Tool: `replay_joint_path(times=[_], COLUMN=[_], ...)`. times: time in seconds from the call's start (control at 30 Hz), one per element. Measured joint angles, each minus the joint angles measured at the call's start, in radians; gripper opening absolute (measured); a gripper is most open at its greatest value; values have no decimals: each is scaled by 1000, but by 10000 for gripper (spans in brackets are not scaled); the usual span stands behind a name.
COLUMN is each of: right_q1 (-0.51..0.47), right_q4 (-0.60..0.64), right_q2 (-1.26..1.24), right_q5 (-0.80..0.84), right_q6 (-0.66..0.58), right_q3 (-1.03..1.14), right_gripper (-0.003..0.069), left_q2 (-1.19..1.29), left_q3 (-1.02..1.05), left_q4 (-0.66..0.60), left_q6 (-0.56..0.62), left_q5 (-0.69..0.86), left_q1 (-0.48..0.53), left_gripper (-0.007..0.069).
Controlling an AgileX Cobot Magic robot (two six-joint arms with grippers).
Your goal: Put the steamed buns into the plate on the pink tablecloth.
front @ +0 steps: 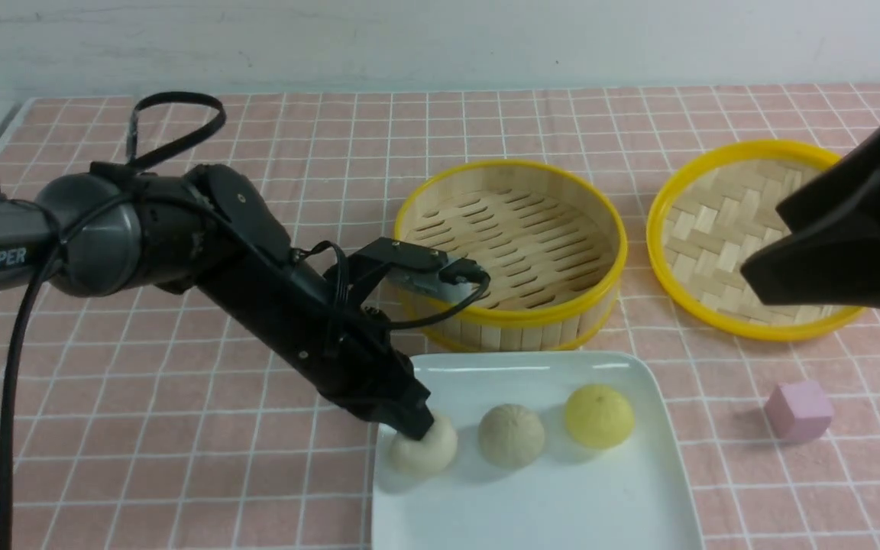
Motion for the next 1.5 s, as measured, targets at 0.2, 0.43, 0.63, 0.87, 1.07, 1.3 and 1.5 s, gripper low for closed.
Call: replay_joint_path(times=[0.2,0.43,0.63,0.87,1.07,1.3,1.5], right_q1=[0,0,0,0,0,0,0], right_q4=[1,1,-15,-137,-301,-405,-409], right_q2=[0,0,-2,-113,-325,-553,-780], right_q5=[1,1,-77,-287,-347,-214,-113], right_q6=[0,0,0,33,144,237,279], right_q3=[0,0,0,0,0,-7,124], right_gripper=[468,467,467,467,467,467,467], left_q2=[0,-20,-147,-432,-571,-575,-575], left_q3=[-15,-21,-80,-115,-115,-115,-115], left_q4=[2,-73,-108,-71,6,14,13], left_q6=[9,15,-1,-5,-7,-7,-7], left_q5=[67,83,86,8,-85,-116,-141], left_q1=[0,2,43,131,139,139,139], left_gripper=[233,499,494,400,378,377,377])
